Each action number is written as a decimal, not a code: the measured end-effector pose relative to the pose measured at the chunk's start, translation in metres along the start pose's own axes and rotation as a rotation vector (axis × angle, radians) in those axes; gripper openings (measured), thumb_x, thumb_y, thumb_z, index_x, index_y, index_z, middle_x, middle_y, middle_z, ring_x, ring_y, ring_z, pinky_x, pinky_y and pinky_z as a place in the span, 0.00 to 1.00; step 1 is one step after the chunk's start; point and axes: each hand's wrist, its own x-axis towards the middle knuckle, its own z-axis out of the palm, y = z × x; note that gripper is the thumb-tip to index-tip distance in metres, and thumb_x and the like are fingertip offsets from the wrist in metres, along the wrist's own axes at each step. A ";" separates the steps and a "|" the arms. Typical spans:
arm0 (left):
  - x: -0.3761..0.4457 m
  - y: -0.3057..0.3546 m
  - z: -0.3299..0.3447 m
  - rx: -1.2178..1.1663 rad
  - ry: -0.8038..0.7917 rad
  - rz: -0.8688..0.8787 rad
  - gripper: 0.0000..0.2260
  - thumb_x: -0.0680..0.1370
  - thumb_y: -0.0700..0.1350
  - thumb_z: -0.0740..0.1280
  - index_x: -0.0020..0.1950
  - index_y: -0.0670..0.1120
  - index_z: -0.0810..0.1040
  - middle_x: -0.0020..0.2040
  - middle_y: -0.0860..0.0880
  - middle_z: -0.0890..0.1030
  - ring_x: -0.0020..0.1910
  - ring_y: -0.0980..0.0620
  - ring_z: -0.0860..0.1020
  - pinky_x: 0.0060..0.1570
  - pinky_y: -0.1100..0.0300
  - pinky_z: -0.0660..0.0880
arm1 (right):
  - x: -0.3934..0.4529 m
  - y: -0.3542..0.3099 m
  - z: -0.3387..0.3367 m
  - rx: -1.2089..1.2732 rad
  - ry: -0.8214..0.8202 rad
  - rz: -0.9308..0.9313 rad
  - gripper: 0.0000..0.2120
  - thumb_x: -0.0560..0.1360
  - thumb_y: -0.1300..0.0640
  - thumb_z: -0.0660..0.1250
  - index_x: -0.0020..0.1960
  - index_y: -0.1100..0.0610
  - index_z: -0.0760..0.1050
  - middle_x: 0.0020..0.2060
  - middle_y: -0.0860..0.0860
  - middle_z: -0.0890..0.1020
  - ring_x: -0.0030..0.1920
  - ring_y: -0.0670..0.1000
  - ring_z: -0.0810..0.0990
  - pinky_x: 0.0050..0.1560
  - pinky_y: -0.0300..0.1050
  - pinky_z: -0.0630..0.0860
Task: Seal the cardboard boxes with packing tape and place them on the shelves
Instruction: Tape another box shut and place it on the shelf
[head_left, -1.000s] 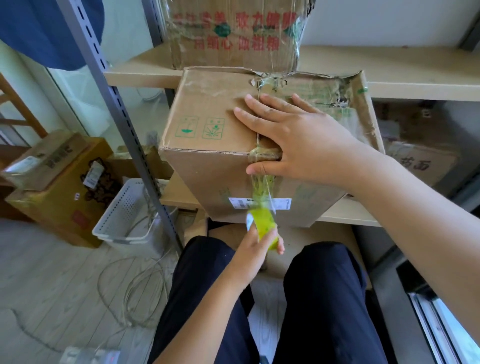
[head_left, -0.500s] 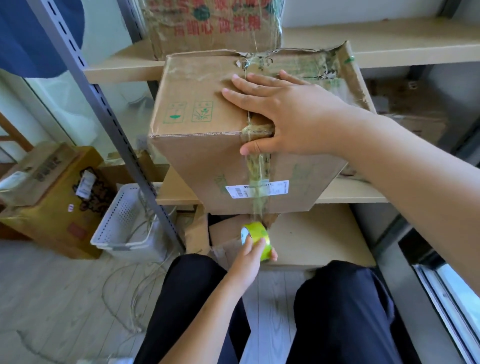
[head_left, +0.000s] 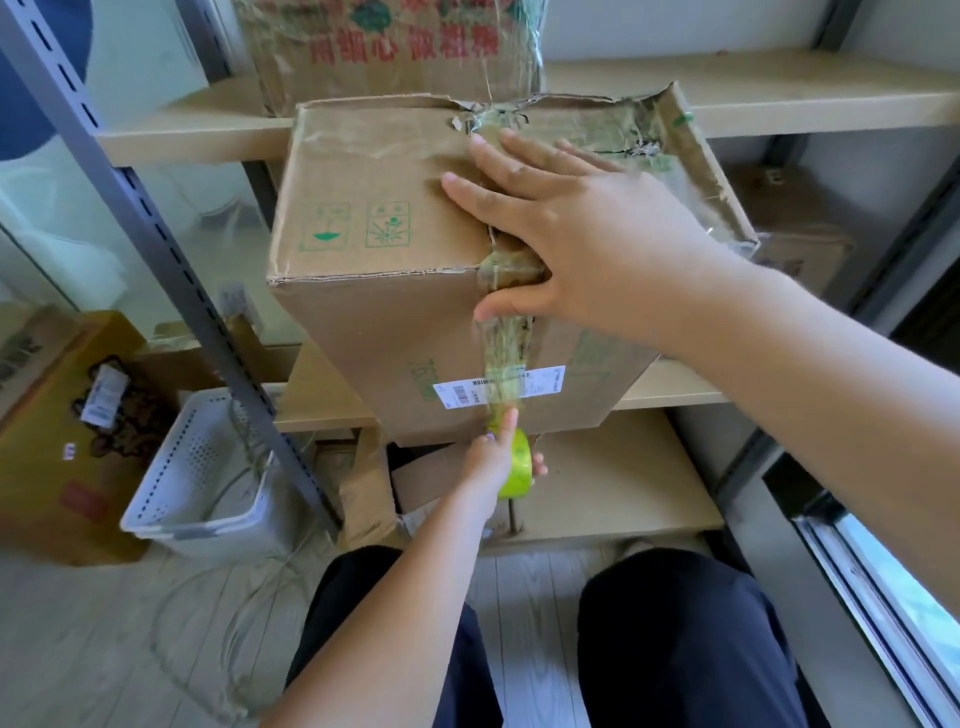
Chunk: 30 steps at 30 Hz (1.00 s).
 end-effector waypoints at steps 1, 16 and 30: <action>0.002 -0.001 0.001 -0.043 0.047 -0.029 0.32 0.75 0.66 0.67 0.60 0.39 0.72 0.42 0.43 0.83 0.35 0.45 0.83 0.40 0.53 0.79 | -0.003 -0.005 0.003 -0.016 0.031 0.024 0.43 0.74 0.30 0.59 0.81 0.48 0.48 0.80 0.49 0.51 0.80 0.50 0.50 0.77 0.48 0.53; 0.004 0.006 -0.022 -0.400 0.004 -0.002 0.19 0.74 0.38 0.74 0.64 0.39 0.77 0.30 0.53 0.80 0.24 0.60 0.78 0.39 0.46 0.80 | -0.001 -0.012 0.010 0.002 0.032 0.105 0.48 0.71 0.28 0.60 0.81 0.48 0.46 0.80 0.57 0.53 0.79 0.59 0.52 0.78 0.54 0.52; -0.114 -0.041 -0.085 -0.235 -0.084 0.097 0.39 0.60 0.51 0.85 0.67 0.44 0.75 0.59 0.47 0.84 0.56 0.47 0.83 0.52 0.52 0.80 | -0.054 -0.021 -0.061 -0.045 0.119 0.381 0.39 0.72 0.25 0.56 0.71 0.53 0.66 0.37 0.52 0.76 0.38 0.58 0.78 0.32 0.46 0.66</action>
